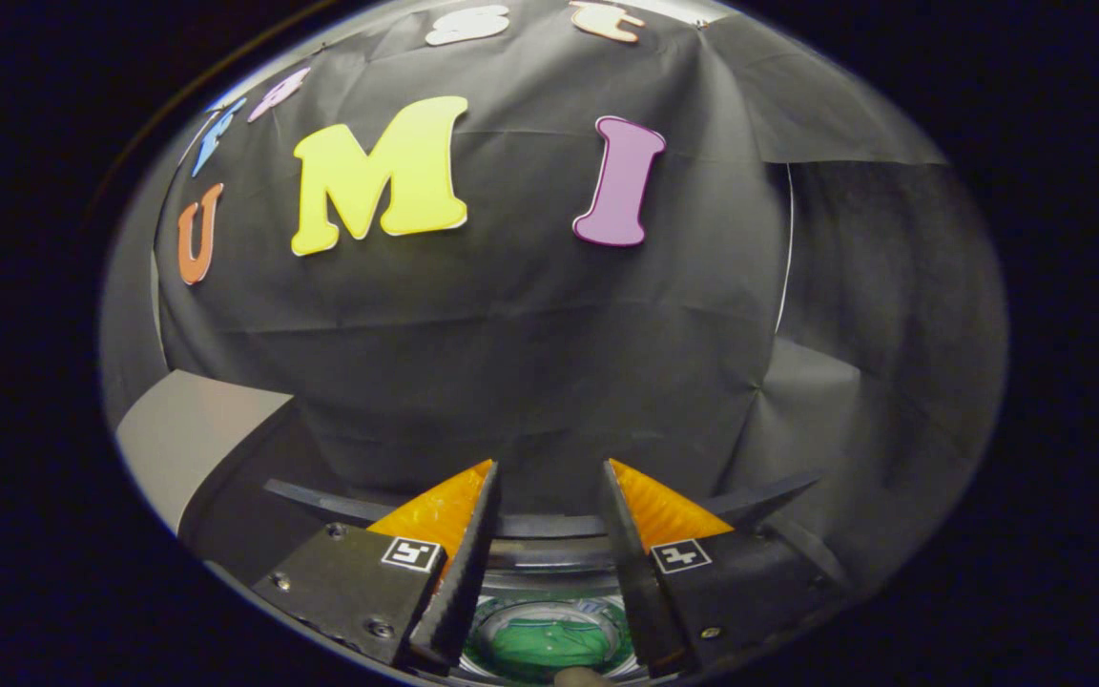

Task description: Put the clothes into the washing machine and then close the washing machine lid.

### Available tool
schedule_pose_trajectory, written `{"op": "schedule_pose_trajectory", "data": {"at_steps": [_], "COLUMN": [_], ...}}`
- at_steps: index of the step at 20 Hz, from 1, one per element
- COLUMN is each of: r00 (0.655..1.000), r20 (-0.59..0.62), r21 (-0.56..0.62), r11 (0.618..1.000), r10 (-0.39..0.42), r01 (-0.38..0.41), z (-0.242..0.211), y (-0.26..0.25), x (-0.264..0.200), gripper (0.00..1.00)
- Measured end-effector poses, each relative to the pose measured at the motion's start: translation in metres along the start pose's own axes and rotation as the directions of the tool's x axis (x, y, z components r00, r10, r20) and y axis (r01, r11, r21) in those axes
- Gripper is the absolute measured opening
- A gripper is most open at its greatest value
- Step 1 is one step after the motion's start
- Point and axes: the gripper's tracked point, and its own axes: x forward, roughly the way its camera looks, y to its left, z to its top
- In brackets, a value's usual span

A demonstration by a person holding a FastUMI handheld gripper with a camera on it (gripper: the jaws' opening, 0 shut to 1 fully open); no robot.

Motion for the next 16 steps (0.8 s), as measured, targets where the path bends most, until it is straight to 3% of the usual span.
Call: {"op": "schedule_pose_trajectory", "data": {"at_steps": [16], "r00": [1.000], "r20": [0.027], "r21": [-0.015], "r11": [1.000], "r10": [0.010], "r01": [-0.010], "z": [-0.015], "y": [0.001], "x": [-0.012], "gripper": [0.66]}}
